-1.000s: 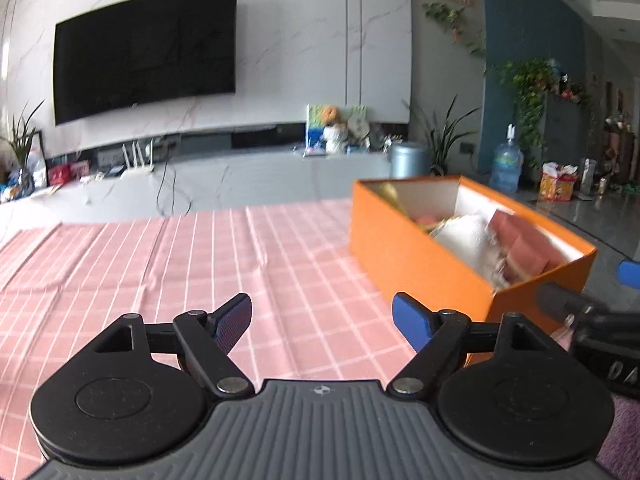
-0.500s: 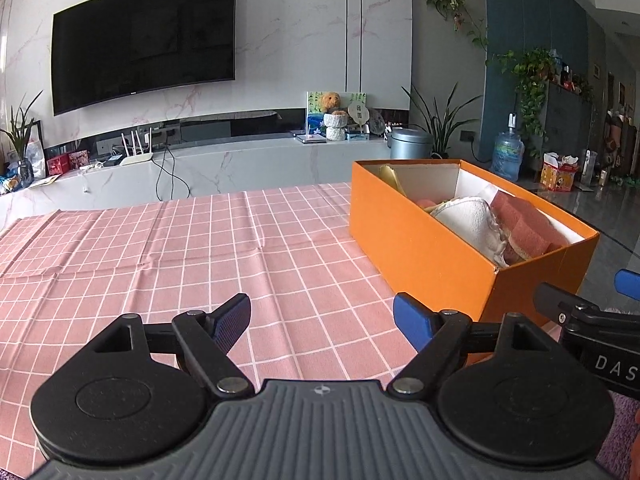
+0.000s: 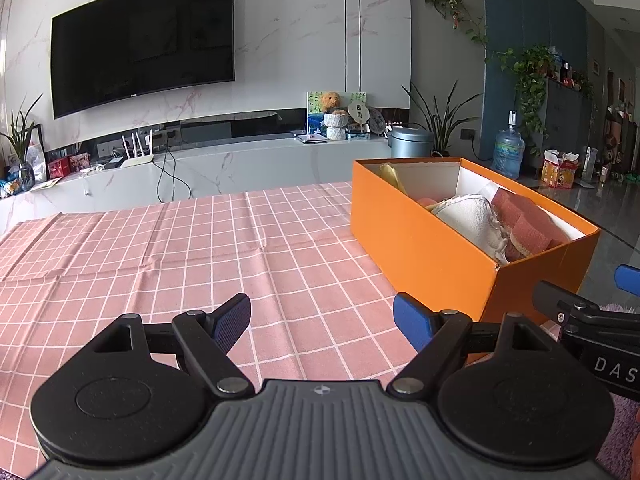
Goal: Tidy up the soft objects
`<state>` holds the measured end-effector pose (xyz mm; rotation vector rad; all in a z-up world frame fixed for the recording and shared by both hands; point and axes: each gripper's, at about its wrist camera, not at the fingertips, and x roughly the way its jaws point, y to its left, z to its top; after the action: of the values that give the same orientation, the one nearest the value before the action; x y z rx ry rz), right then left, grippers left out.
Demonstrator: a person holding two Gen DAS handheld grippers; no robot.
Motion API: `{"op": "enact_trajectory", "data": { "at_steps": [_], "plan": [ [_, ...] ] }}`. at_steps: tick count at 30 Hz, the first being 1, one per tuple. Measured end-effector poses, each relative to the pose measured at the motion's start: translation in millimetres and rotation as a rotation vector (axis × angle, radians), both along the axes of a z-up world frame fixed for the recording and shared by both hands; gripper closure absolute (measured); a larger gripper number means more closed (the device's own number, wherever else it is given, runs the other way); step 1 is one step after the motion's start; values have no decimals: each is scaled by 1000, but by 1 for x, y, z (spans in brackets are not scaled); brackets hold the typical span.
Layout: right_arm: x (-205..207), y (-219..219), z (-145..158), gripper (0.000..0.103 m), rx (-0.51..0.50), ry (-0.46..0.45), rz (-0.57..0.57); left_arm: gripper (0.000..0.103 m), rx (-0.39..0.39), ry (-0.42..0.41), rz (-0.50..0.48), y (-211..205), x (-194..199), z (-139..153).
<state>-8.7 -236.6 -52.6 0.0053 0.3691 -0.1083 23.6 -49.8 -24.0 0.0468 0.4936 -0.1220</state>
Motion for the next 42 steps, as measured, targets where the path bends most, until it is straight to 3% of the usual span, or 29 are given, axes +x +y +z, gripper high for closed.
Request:
{"op": "enact_trajectory", "data": {
  "at_steps": [42],
  "plan": [
    [1,1,-1,9,-12,5,8,8,-9,6,-3,1,-3,1]
  ]
}}
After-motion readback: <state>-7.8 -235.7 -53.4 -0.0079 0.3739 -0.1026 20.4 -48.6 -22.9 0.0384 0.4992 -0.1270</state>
